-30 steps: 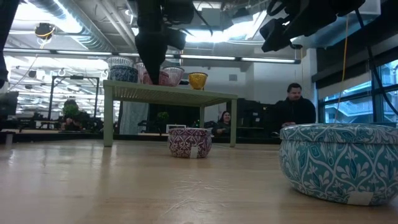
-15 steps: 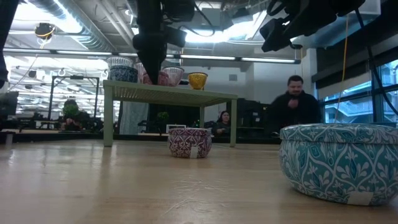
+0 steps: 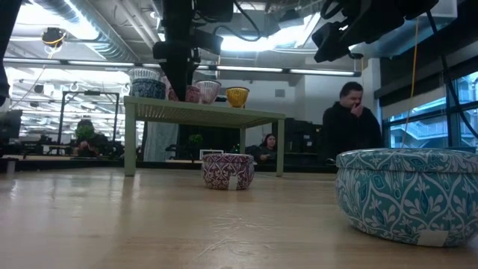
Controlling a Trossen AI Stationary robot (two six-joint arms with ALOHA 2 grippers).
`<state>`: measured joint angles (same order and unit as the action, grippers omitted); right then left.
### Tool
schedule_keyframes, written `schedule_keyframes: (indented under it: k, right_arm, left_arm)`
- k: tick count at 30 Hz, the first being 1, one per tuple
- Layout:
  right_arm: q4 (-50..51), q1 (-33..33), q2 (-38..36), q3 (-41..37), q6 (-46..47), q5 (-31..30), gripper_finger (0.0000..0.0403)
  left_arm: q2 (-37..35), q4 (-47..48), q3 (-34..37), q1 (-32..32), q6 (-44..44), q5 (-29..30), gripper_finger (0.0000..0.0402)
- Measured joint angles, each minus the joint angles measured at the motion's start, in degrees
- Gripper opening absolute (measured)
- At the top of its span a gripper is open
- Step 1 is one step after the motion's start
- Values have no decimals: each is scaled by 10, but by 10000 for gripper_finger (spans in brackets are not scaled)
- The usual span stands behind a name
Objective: Pick & Place candle stick holders
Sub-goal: Put the pink scented candle on the shelf aligned with the other scented candle
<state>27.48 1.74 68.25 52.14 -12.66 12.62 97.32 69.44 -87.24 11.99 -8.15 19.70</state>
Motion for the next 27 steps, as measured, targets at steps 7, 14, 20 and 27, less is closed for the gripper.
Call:
schedule_keyframes:
  k: [7, 14, 20, 27]
  right_arm:
    - [0, 0, 0, 0, 0, 0, 264]
    - [0, 0, 0, 0, 2, 0, 264]
    - [0, 0, 0, 0, 2, 0, 264]
    - [0, 0, 0, 0, 0, 0, 264]
  left_arm:
    - [0, -2, 0, 1, 11, 15, 334]
    - [-1, -2, 0, 1, 8, 15, 334]
    - [-1, -2, 0, -2, 0, 39, 334]
    - [-1, -2, 0, -18, -1, 31, 334]
